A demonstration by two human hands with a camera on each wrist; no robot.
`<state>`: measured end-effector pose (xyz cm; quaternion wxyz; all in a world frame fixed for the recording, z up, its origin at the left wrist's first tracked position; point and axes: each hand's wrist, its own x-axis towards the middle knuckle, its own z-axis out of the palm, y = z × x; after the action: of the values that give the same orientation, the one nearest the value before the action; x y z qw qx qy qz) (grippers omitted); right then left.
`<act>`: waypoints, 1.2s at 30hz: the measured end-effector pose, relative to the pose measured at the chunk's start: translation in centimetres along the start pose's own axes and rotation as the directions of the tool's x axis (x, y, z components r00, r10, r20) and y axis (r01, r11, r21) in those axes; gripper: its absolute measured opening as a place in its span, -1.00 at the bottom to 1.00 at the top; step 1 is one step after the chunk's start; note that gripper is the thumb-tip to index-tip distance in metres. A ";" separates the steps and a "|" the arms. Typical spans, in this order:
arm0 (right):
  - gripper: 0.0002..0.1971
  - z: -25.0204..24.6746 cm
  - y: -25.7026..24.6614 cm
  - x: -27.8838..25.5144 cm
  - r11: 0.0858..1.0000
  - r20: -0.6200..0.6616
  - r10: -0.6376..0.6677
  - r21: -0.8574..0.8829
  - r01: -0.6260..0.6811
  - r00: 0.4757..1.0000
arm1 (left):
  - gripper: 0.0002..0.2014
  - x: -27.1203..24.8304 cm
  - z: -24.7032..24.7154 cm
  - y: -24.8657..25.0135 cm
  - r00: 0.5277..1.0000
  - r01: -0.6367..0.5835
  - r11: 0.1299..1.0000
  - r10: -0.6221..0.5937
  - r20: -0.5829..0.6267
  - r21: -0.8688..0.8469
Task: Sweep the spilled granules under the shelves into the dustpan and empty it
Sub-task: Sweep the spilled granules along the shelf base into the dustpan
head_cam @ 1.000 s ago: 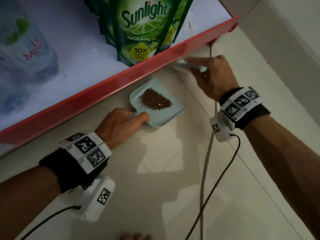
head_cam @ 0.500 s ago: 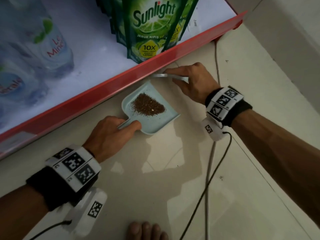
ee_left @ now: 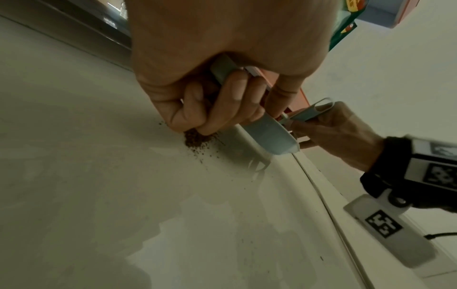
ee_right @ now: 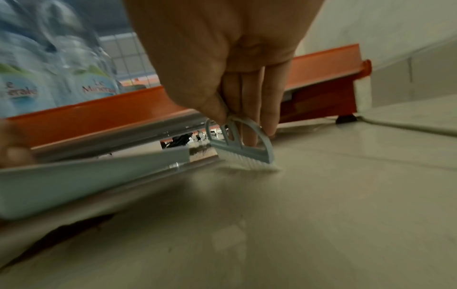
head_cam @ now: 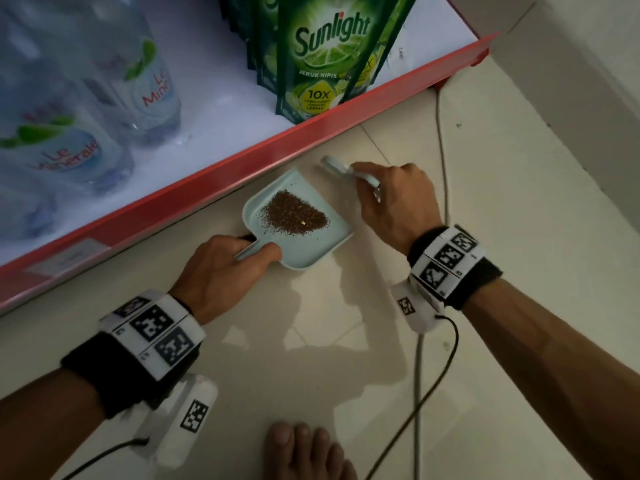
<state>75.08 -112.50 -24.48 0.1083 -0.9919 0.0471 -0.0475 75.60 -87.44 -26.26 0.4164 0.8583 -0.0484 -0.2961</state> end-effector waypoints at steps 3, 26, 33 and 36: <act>-0.70 -0.4 1.0 1.1 0.997 -0.127 0.041 -0.061 -0.049 0.991 | -0.53 -0.5 -0.3 -0.6 1.000 0.013 1.000 -0.013 -0.011 -0.003; -0.61 1.1 1.2 4.9 0.967 -0.007 0.116 -0.227 -0.115 0.993 | -0.59 -4.6 -3.0 -3.9 0.998 0.057 0.998 -0.057 -0.025 -0.010; -0.67 3.6 -4.5 6.0 0.997 0.141 -0.076 0.031 0.072 0.987 | -0.58 -6.0 -4.0 -5.0 0.995 0.079 0.995 -0.083 -0.062 -0.055; -0.65 2.0 -5.3 4.0 0.919 0.195 -0.384 0.176 0.353 0.902 | -0.57 -6.8 -4.2 -5.8 0.994 0.084 0.994 -0.088 -0.058 -0.074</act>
<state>79.73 -107.30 -24.88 0.1697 -0.9719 -0.1576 0.0427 71.37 -78.55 -25.33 0.4350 0.8528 0.0119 -0.2889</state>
